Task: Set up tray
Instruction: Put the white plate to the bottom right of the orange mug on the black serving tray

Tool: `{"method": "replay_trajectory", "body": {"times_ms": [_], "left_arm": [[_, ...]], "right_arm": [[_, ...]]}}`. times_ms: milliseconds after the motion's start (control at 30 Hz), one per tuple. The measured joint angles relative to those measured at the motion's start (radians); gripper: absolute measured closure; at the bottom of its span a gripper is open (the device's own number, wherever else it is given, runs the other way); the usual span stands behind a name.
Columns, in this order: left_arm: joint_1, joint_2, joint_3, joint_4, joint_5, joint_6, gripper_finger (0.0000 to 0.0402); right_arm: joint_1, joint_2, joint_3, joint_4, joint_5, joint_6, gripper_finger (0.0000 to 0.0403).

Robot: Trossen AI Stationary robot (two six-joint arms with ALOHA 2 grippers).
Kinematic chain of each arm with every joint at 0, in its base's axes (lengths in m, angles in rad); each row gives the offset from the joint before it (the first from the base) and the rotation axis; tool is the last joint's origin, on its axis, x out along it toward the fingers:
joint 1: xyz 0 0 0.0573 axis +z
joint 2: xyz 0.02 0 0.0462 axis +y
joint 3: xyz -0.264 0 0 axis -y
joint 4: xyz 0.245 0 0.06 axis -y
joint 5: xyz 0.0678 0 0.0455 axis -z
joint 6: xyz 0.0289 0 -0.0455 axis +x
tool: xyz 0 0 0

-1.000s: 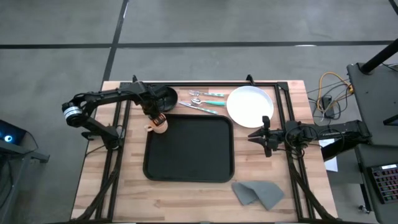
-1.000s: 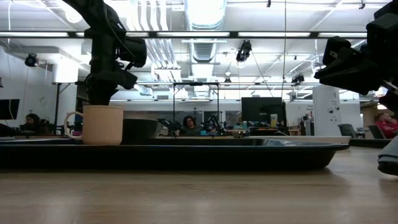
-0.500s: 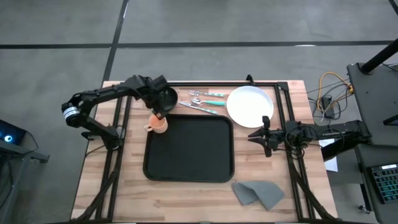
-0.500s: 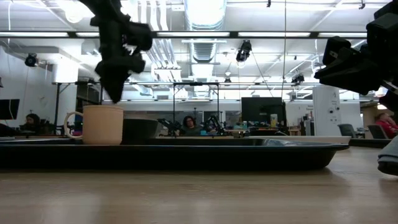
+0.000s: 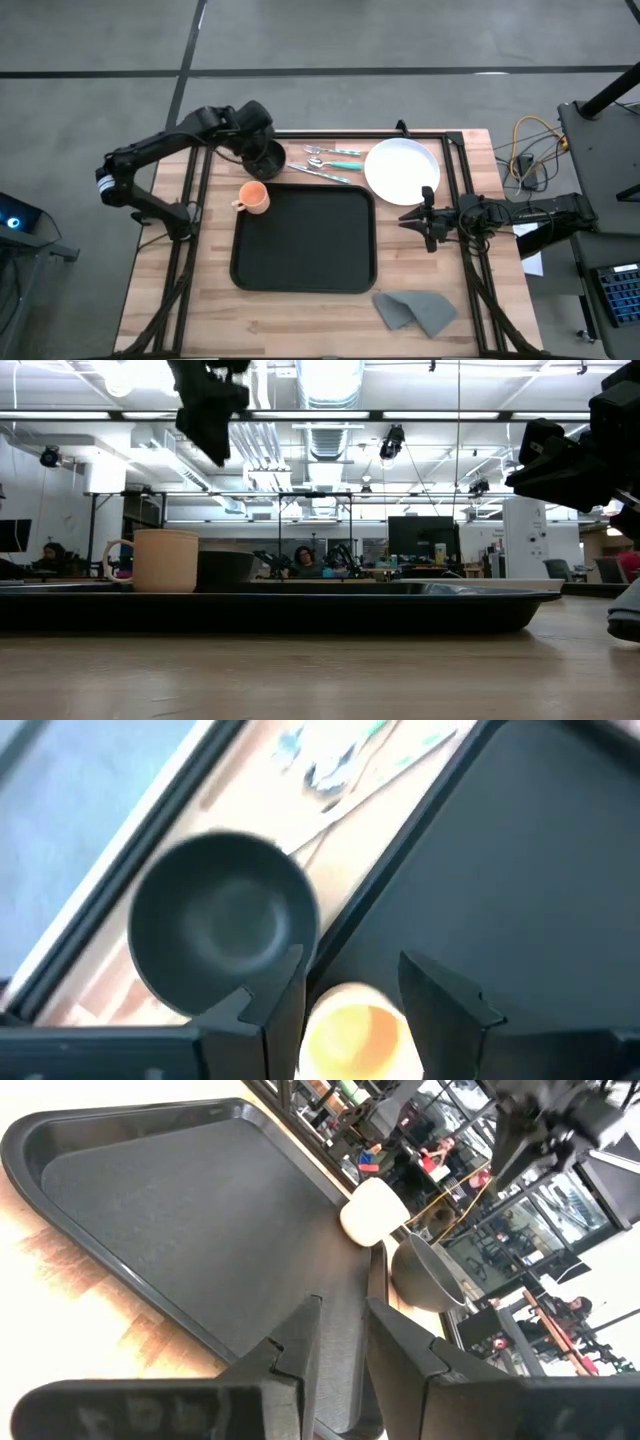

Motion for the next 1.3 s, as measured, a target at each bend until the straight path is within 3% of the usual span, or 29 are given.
{"method": "replay_trajectory", "body": {"times_ms": [333,767,1300], "left_arm": [[-0.081,-0.185,-0.061,0.026,0.002,-0.048,0.026],[-0.135,-0.45,-0.322,0.19,0.002,-0.12,0.026],[-0.135,-0.473,-0.372,0.235,0.052,-0.135,0.026]], "right_arm": [[0.0,0.0,0.0,0.0,0.0,0.0,0.0335],[0.0,0.0,0.0,0.0,0.0,0.0,0.0335],[0.0,0.0,0.0,0.0,0.0,0.0,0.0335]]}}
